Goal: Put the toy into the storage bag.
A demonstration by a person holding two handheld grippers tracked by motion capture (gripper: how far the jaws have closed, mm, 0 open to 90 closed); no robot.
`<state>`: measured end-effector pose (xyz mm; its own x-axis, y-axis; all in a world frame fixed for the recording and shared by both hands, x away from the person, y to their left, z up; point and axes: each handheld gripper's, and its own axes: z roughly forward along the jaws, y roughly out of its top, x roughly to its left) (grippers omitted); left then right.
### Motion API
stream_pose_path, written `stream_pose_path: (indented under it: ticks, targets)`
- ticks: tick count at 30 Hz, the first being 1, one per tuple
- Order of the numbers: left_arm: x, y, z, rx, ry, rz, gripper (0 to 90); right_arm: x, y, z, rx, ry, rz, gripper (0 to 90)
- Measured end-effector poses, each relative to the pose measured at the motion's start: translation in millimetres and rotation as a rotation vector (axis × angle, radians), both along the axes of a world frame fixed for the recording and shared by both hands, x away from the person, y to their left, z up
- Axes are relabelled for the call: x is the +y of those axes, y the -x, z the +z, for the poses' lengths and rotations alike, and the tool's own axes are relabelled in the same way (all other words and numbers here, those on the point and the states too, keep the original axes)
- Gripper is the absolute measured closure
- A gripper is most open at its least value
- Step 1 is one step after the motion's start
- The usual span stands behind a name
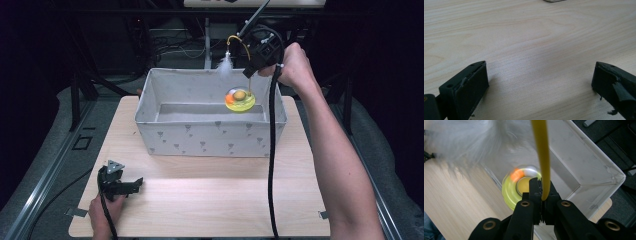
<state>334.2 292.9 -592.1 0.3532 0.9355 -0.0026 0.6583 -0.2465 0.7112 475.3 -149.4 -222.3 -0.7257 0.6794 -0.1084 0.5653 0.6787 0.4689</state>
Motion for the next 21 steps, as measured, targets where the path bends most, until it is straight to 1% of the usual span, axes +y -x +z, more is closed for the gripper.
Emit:
stream_pose_path:
  ticks: [2,3,4,6,7,8,10,11,13,14,15,16,19,20,21]
  targets:
    - [0.1,0.0,0.0,0.001,0.000,0.000,0.8,-0.1,-2.7,-1.1,-0.007,0.015,-0.009,88.3]
    - [0.2,0.1,0.4,0.005,-0.001,-0.003,0.8,-1.0,-4.1,-1.1,-0.010,0.011,-0.009,88.3]
    - [-0.1,0.0,0.1,0.000,-0.001,0.000,0.8,-1.7,-5.7,-2.2,-0.010,0.008,-0.023,88.3]
    - [-0.1,0.0,0.1,0.000,-0.001,0.000,0.8,-3.2,-8.6,-3.1,-0.011,0.020,-0.028,88.3]
    - [0.0,0.0,0.1,0.001,-0.001,0.000,0.8,-4.6,-10.6,-3.7,-0.007,0.013,-0.035,88.3]
    - [0.1,0.1,0.4,0.005,-0.001,-0.003,0.8,-5.1,-12.1,-4.8,-0.011,0.018,-0.048,88.3]
    - [-0.1,0.0,0.1,0.000,-0.001,0.000,0.8,-6.7,-14.2,-6.5,-0.009,0.001,-0.055,88.3]
    - [0.0,0.0,0.1,0.000,-0.001,0.000,0.8,-7.5,-15.8,-8.2,-0.011,0.006,-0.068,88.3]
    - [0.0,0.0,0.0,0.000,-0.001,0.000,0.8,-9.3,-18.0,-9.6,-0.003,0.003,-0.072,88.3]
    - [0.0,0.0,0.1,0.001,-0.001,0.000,0.8,-9.8,-18.9,-11.0,-0.014,-0.005,-0.083,88.3]
    - [0.0,-0.1,0.1,0.001,-0.001,0.000,0.8,-10.3,-19.7,-11.8,-0.011,-0.008,-0.086,88.3]
    - [0.0,0.0,0.1,0.000,-0.001,0.000,0.8,-10.4,-20.2,-11.9,-0.006,-0.004,-0.084,88.3]
    - [0.0,0.0,0.1,0.001,-0.001,-0.001,0.8,-9.7,-21.7,-15.3,-0.014,0.001,-0.092,88.3]
    - [0.0,0.0,0.1,0.001,-0.001,0.000,0.8,-9.9,-22.3,-15.5,-0.012,0.012,-0.093,88.3]
    - [0.0,0.0,0.0,0.000,0.000,0.000,0.8,-10.1,-22.7,-17.2,-0.012,0.001,-0.097,88.3]
